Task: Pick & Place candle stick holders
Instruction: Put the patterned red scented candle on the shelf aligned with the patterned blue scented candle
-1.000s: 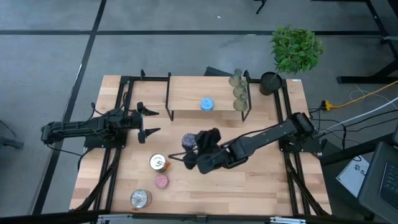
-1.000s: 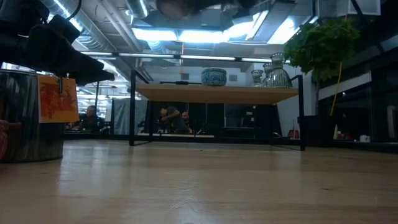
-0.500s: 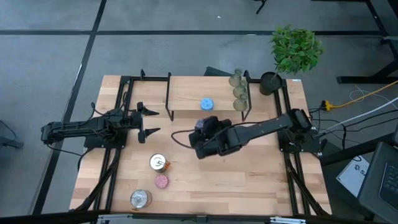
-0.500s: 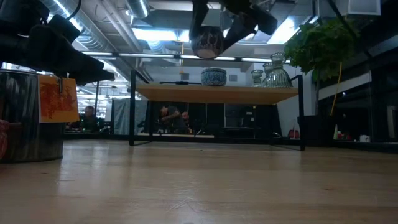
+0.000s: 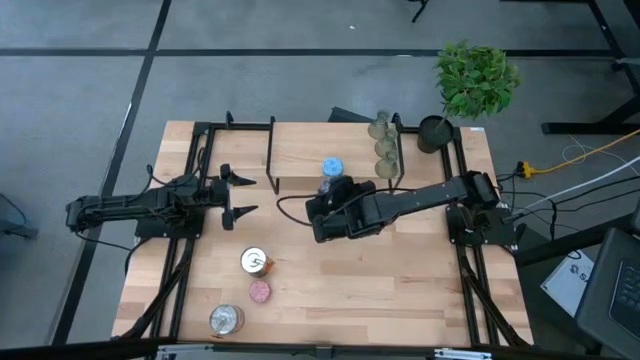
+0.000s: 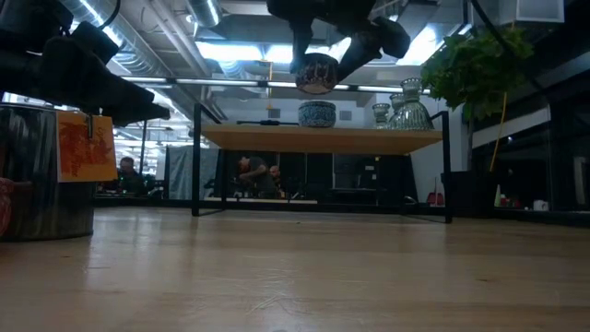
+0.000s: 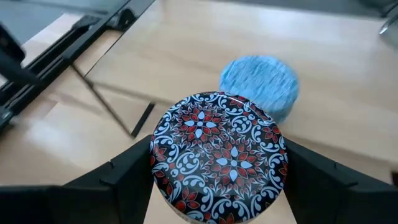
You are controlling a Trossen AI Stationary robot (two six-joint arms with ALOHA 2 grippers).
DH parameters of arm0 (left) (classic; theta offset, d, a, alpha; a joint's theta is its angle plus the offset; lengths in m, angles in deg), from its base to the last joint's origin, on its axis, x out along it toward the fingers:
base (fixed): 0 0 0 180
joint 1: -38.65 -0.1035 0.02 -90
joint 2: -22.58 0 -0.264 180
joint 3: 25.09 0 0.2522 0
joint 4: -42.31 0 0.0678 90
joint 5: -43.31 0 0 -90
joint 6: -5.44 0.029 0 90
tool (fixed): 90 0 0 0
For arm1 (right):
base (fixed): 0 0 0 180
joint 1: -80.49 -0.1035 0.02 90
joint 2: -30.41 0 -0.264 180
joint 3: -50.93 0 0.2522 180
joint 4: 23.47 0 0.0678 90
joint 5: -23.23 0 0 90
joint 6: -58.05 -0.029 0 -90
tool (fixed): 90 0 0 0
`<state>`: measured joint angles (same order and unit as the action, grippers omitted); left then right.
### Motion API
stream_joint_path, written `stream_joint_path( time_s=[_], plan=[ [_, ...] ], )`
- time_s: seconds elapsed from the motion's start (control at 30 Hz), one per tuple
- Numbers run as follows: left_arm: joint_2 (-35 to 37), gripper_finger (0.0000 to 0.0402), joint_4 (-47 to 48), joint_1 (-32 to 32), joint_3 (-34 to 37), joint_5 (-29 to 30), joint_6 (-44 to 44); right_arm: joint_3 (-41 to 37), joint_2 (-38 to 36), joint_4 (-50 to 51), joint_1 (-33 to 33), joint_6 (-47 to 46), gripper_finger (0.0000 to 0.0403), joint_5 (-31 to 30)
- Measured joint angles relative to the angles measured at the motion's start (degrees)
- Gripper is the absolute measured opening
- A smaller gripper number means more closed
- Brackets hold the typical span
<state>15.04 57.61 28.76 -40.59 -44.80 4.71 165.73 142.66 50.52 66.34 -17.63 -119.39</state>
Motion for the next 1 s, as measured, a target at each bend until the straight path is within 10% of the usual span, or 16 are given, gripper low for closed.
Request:
stream_joint_path(
  time_s=[1.0],
  plan=[
    [0.0, 0.0363, 0.0, 0.0, 0.0, 0.0, 0.0, -0.1, 3.5, 0.2, 8.1, -0.5, 0.0287, -1.0]
  ],
)
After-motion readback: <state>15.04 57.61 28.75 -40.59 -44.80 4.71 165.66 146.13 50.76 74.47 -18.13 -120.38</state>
